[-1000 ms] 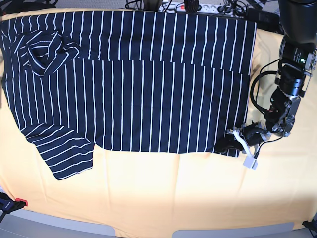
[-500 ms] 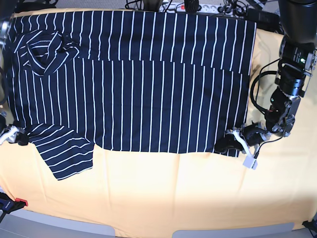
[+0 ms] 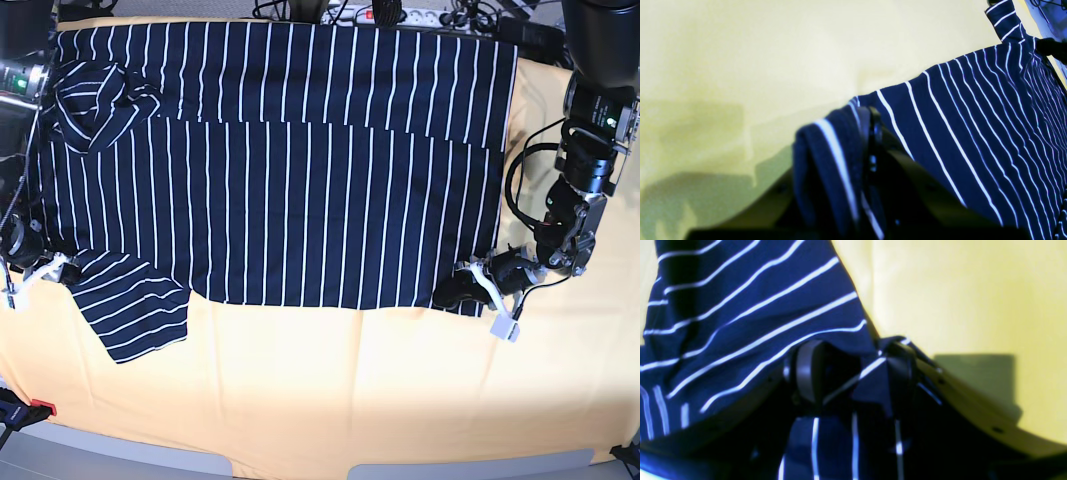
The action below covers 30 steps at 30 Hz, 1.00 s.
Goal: Fold the T-shirt properly
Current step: 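Grasp the other hem corner with the right gripper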
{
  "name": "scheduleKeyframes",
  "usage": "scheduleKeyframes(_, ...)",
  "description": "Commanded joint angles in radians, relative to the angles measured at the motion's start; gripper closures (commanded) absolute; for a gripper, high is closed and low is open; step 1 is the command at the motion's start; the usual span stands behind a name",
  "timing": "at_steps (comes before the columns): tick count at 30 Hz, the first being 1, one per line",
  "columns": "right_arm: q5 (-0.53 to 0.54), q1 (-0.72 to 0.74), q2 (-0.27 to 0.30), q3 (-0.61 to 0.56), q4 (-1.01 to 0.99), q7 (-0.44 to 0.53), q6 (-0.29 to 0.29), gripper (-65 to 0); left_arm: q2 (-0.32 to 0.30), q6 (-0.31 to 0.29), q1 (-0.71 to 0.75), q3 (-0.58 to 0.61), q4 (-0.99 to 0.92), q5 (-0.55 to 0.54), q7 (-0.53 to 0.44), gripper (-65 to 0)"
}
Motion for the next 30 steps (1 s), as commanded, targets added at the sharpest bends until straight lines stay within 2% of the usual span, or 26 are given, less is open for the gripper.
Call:
scheduleKeyframes(1, 0.009, 0.026, 0.019, 0.006, 0.012, 0.028, -0.003, -31.9, -0.008, -0.001, -0.020, 0.000, 0.004, 0.021, 0.023, 0.0)
scheduleKeyframes(5, 0.010, 0.027, -0.002, 0.006, 0.012, 0.034, -0.003, -31.9, -0.008, -0.001, -0.019, 0.000, 0.004, 0.021, 0.023, 0.0)
scheduleKeyframes(7, -0.011, 0.026, -0.011, 0.006, 0.012, 0.034, -0.013, -28.6, -0.007, -0.001, -0.019, 0.000, 0.004, 0.021, 0.022, 0.0)
scheduleKeyframes(10, -0.043, 0.025, -0.018, 0.006, 0.012, 0.053, -0.066, -14.1, -0.007, -0.001, -0.019, 0.000, 0.004, 0.021, 0.022, 0.0)
scheduleKeyframes(12, -0.042, 0.024, -0.015, 0.006, 0.013, 0.077, -0.068, -1.7, -0.007, -0.001, -0.019, 0.000, 0.004, 0.021, 0.022, 0.0)
scheduleKeyframes(13, -0.041, 0.026, -0.014, 0.006, 0.013, 0.088, -0.060, 0.0, -0.007, -0.001, -0.020, 0.000, 0.004, 0.021, 0.022, 0.0)
scheduleKeyframes(18, 0.017, 0.056, -0.003, 0.006, 0.013, 0.074, 0.066, 0.0, -0.008, -0.001, -0.020, 0.000, 0.004, 0.021, 0.022, 0.0)
scheduleKeyframes(20, 0.023, 0.063, -0.003, 0.006, 0.014, 0.076, 0.087, 0.0, -0.008, -0.001, -0.021, 0.000, 0.004, 0.021, 0.022, 0.0)
scheduleKeyframes(23, 0.023, 0.071, -0.003, 0.006, 0.014, 0.083, 0.154, 0.0, -0.008, -0.001, -0.030, 0.000, 0.004, 0.023, 0.022, 0.0)
scheduleKeyframes(30, 0.008, 0.075, 0.008, 0.006, 0.014, 0.113, 0.139, 0.0, -0.007, -0.001, -0.099, 0.000, 0.004, 0.147, -0.048, 0.0)
